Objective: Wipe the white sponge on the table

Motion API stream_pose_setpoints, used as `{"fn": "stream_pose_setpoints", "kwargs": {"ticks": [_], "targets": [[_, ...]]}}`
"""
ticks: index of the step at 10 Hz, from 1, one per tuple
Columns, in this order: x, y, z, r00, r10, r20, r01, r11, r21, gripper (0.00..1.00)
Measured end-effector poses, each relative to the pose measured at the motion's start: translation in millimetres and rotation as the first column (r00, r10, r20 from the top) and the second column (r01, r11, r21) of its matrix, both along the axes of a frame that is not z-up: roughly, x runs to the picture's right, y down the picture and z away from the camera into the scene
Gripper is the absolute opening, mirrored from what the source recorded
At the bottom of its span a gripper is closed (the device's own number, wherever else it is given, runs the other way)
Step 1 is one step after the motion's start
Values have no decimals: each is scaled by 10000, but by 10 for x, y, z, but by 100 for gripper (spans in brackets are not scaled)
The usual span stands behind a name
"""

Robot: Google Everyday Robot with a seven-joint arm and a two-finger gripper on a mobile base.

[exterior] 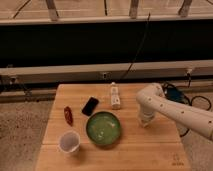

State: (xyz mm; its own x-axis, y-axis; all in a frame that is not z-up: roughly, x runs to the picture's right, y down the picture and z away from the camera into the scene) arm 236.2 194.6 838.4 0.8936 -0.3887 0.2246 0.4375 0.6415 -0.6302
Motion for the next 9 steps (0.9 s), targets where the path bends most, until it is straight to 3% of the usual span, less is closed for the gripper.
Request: {"fn": "stream_pose_setpoints", "kwargs": {"ticks": [9], "targets": [[2,-4,-134,9967,-722,359,729,9972,-165,0]]}}
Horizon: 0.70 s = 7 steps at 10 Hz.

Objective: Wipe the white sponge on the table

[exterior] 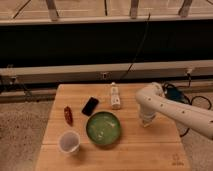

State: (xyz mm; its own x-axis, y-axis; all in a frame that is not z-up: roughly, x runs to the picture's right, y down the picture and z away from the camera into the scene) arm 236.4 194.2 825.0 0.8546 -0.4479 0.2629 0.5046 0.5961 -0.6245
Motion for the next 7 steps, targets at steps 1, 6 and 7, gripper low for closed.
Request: {"fn": "stream_pose_setpoints", "kwargs": {"ticks": [1,6,7], "targets": [[9,0,-9,10000,-32,23,32,10000,-34,0],[105,-45,-48,10000,-71,25,71,9999,-98,0],[155,-81,-18,10000,-33,-18,33,9999,-114,0]]}}
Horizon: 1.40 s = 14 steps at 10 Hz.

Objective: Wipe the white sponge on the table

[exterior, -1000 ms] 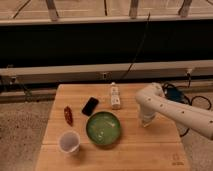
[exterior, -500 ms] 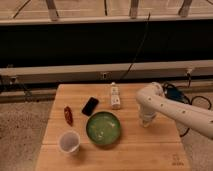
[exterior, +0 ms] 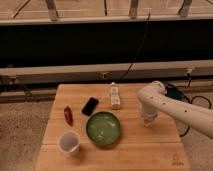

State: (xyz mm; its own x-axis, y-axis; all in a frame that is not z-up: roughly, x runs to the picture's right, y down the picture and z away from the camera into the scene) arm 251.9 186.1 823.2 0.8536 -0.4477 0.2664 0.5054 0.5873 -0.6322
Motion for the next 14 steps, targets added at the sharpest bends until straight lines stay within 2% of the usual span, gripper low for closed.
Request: {"fn": "stream_pose_setpoints", "kwargs": {"ticks": [4,7,14], "targets": [[87,-121,56,10000,4,-36,-4,10000,-15,0],[-113,-150,51,9996,-252,80,253,9996,-108,0],[-27,-355,110,9995,-315,31,316,9992,-239,0]]}}
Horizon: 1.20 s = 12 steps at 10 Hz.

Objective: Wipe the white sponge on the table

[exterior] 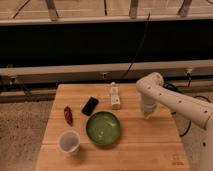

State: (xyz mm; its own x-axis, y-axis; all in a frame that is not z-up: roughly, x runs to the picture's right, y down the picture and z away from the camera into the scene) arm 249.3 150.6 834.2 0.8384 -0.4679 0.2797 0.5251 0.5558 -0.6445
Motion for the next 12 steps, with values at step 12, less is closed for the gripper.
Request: {"fn": "stream_pose_setpoints", "kwargs": {"ticks": [12], "targets": [[-107,-265,14,9999,-75,140,77,9999,-118,0]]}}
